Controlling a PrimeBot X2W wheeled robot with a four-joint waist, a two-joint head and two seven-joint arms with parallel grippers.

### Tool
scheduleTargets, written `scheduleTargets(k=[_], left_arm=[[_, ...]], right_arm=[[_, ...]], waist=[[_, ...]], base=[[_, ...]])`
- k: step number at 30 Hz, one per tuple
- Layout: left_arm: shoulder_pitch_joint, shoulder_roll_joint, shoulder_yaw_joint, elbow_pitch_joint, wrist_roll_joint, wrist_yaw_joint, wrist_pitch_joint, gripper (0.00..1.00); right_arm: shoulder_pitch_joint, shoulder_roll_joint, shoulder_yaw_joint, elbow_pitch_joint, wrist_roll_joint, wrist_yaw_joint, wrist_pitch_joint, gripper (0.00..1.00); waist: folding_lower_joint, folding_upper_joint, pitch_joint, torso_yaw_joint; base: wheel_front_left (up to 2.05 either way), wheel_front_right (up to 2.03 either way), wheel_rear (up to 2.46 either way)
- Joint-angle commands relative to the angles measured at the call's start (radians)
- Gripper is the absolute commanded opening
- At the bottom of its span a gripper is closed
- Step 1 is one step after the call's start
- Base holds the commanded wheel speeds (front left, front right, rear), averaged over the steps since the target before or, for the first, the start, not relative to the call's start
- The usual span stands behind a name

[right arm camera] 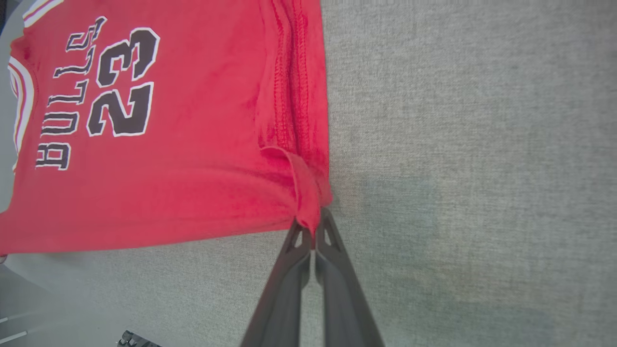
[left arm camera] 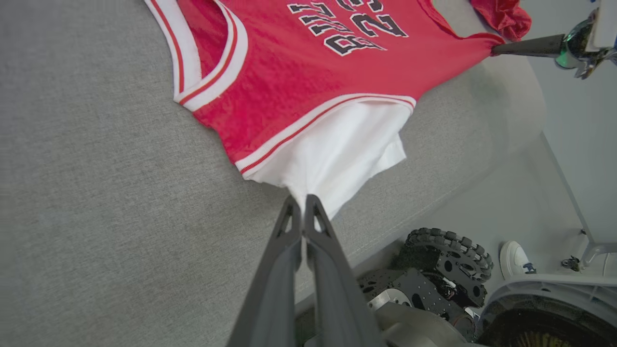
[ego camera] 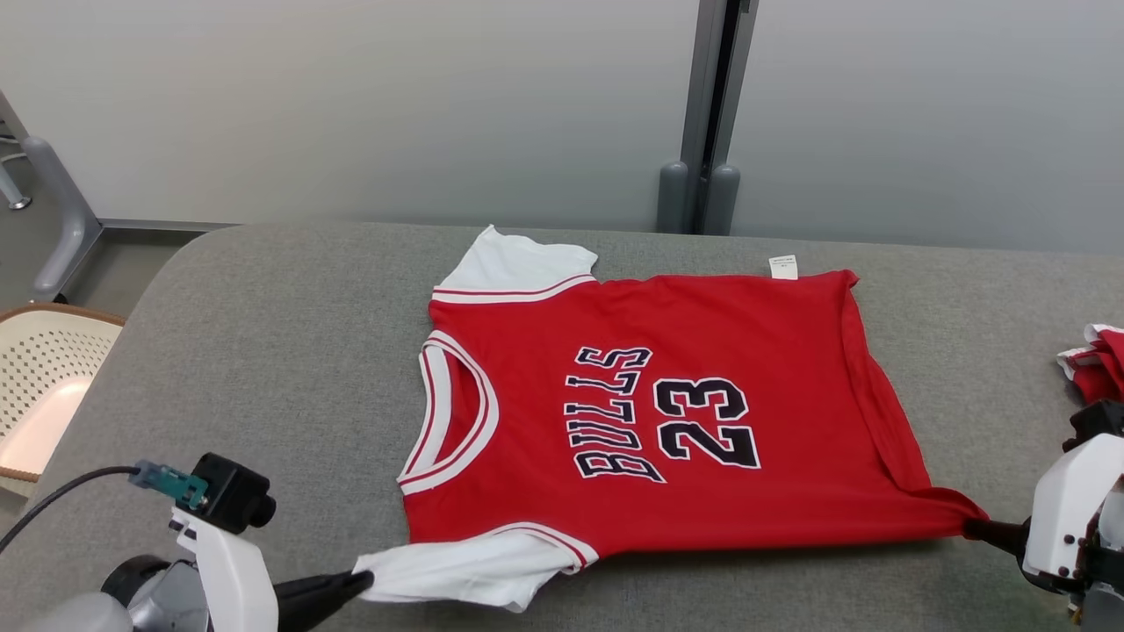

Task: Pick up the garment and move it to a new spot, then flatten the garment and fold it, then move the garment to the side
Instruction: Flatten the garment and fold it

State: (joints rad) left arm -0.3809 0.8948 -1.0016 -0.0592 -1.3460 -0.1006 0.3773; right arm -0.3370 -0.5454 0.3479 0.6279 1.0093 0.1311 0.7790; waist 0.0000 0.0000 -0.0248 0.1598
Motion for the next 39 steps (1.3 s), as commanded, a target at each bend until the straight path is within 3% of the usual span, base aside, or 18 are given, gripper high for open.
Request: scheduleTargets(k=[1, 10, 24, 28, 39], left_arm=[[-0.027, -0.003, 0.011, 0.006, 0.016, 0.003, -0.006, 0.0], [-0.146, -0.028, 0.009, 0.035, 0.102, -0.008, 0.032, 0.0], [-0.376, -0.143, 0.008, 0.225, 0.237, -0.029, 0.012, 0.0], [-0.436, -0.167, 0.008, 0.287, 0.247, -0.03, -0.006, 0.0], [-0.533, -0.193, -0.109, 0.347, 0.226, -0.03, -0.005, 0.0]], right_arm=[[-0.013, 0.005, -0.017, -0.002, -0.021, -0.001, 0.014, 0.0], [-0.084, 0.066, -0.128, -0.04, -0.177, 0.0, 0.085, 0.0], [-0.219, 0.169, -0.253, -0.066, -0.396, 0.0, 0.164, 0.0], [-0.237, 0.193, -0.276, -0.064, -0.436, 0.0, 0.173, 0.0], [-0.253, 0.232, -0.292, -0.068, -0.49, 0.0, 0.148, 0.0]], waist=[[0.0, 0.0, 0.012, 0.002], [0.0, 0.0, 0.086, 0.003], [0.0, 0.0, 0.215, -0.014], [0.0, 0.0, 0.24, -0.02], [0.0, 0.0, 0.277, -0.031]], base=[[0.0, 0.0, 0.0], [0.0, 0.0, 0.0], [0.0, 0.0, 0.0], [0.0, 0.0, 0.0], [0.0, 0.0, 0.0]])
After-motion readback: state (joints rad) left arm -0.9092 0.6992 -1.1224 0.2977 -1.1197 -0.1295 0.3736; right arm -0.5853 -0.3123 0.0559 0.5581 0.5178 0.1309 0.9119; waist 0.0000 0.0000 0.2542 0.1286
